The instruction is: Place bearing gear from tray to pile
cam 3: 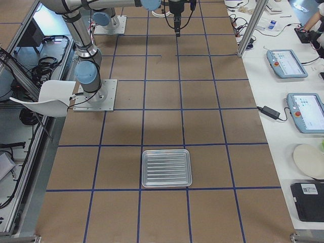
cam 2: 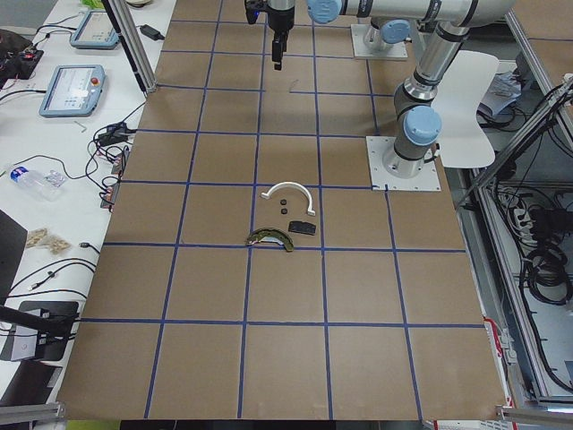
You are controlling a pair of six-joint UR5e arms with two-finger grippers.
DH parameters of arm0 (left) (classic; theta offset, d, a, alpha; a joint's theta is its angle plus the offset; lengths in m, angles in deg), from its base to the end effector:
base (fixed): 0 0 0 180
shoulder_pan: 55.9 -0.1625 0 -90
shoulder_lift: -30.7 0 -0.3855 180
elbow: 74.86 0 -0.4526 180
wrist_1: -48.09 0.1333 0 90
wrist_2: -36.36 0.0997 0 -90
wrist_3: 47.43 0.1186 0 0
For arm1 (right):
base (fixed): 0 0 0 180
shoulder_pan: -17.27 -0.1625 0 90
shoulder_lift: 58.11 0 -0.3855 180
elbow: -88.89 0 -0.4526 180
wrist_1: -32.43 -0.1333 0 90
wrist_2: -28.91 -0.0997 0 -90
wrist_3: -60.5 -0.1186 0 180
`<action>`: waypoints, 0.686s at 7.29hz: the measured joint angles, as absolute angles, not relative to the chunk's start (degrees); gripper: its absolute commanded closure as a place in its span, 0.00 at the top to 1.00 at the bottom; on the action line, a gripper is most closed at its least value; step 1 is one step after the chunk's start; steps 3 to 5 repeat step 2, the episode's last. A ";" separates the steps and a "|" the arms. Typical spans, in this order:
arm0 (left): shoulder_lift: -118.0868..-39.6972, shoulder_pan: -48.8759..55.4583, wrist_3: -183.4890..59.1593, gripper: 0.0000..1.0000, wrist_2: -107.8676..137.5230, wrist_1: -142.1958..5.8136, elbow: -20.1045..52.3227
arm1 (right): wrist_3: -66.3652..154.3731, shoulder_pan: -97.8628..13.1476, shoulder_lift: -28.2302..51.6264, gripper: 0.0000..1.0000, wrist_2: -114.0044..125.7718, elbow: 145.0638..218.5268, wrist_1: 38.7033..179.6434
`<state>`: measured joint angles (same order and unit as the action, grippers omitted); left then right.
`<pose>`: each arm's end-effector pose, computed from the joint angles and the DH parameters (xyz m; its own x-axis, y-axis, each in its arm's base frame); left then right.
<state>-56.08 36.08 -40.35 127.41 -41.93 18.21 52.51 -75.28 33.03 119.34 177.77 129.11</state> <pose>-0.1494 -0.5261 0.4302 -0.9874 0.1574 -0.0185 0.1574 0.9875 0.0000 0.1573 -0.5550 0.4641 -0.9954 0.0943 -0.0143 0.0953 0.9833 -0.1549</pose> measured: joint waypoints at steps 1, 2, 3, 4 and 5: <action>-56.07 36.07 -40.31 1.00 127.46 -41.97 18.29 | 52.51 -75.28 33.03 1.00 119.35 177.77 129.10; -56.02 36.05 -40.26 1.00 127.49 -41.99 18.47 | 52.51 -75.27 33.03 1.00 119.34 177.79 129.12; -56.02 36.05 -40.26 1.00 127.49 -41.99 18.47 | 52.51 -75.27 33.03 1.00 119.34 177.79 129.12; -56.02 36.05 -40.26 1.00 127.49 -41.99 18.47 | 52.51 -75.27 33.03 1.00 119.34 177.79 129.12; -56.02 36.05 -40.26 1.00 127.49 -41.99 18.47 | 52.51 -75.27 33.03 1.00 119.34 177.79 129.12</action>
